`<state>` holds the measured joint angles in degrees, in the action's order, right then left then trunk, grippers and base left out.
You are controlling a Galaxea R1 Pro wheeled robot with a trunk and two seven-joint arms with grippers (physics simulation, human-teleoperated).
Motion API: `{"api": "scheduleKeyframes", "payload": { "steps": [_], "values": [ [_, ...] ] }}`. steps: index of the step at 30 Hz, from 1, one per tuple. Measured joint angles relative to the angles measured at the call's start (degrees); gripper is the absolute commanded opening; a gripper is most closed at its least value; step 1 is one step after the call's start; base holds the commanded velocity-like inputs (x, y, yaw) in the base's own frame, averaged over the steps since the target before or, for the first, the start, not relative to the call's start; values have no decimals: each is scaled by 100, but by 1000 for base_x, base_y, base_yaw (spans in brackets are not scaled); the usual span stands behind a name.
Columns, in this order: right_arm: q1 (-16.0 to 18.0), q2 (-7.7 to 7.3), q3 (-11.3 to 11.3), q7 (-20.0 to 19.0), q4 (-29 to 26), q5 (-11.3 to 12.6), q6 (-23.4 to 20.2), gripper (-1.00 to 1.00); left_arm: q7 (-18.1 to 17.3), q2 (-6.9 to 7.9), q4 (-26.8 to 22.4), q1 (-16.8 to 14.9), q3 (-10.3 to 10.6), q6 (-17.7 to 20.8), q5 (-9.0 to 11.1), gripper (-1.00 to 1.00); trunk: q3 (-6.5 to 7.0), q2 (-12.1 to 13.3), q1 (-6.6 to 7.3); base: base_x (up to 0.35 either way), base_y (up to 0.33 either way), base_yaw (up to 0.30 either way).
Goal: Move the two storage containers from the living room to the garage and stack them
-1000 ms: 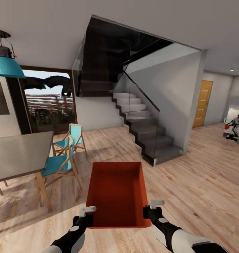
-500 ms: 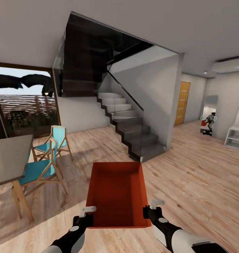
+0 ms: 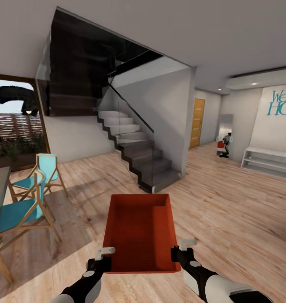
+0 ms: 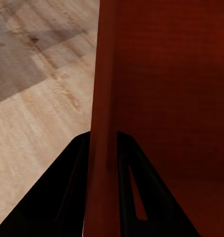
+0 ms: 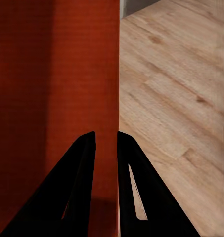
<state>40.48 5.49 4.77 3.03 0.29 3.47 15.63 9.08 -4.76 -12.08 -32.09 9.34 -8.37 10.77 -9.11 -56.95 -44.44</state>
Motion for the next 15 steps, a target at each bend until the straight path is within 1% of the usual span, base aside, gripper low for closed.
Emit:
{"api": "scheduleKeyframes", "payload": {
  "steps": [15],
  "values": [
    [0,-3,-6,-2,0,-9,-1,-100,3,-2,0,0,2,1,2,-100,0,0,0,0,0,-283]
  ]
}}
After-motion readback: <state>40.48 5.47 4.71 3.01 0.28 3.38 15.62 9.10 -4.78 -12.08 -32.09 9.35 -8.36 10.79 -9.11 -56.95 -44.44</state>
